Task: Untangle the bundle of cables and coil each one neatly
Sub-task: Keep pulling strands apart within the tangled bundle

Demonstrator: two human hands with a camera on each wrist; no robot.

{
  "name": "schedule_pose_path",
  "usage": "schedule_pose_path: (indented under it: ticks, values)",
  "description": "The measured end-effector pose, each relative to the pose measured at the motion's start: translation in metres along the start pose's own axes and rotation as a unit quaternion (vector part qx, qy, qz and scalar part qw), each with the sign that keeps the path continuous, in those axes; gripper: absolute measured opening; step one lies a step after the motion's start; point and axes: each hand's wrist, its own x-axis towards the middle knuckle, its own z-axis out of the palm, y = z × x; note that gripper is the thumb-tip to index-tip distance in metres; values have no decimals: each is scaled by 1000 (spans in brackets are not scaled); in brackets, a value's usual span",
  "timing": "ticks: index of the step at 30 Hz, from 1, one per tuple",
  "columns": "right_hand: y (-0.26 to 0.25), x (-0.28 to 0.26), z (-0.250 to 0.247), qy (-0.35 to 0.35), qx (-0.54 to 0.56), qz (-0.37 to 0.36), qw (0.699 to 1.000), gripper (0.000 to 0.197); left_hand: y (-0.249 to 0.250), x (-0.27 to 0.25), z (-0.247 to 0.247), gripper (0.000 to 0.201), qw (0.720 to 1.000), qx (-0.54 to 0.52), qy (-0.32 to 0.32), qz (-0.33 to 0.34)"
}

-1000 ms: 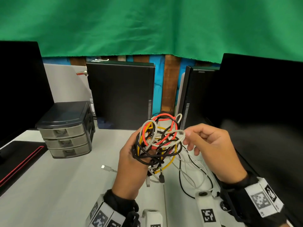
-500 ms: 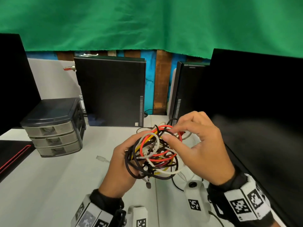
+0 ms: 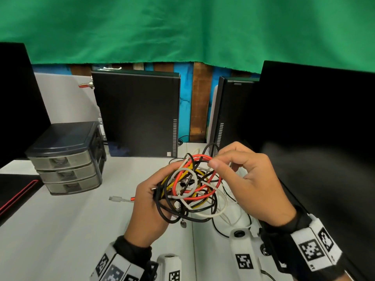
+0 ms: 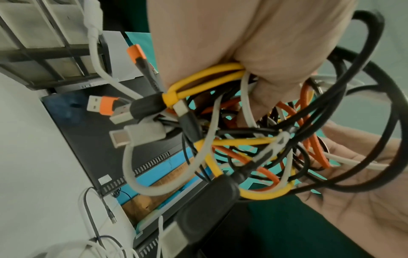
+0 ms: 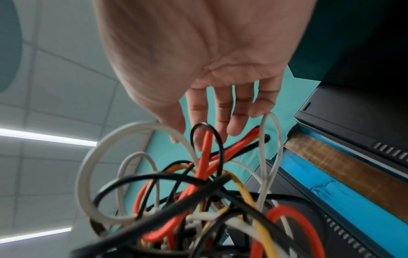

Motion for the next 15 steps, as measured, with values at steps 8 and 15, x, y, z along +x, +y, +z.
schedule_pose_path:
  ticks: [8, 15]
  values:
    - [2, 3, -4, 32, -18, -32, 999, 20, -2, -1, -6, 65, 1000, -7, -8, -27]
    - [29, 9, -9, -106, -8, 104, 989, 27, 5, -6, -3, 52, 993, 33, -54, -96]
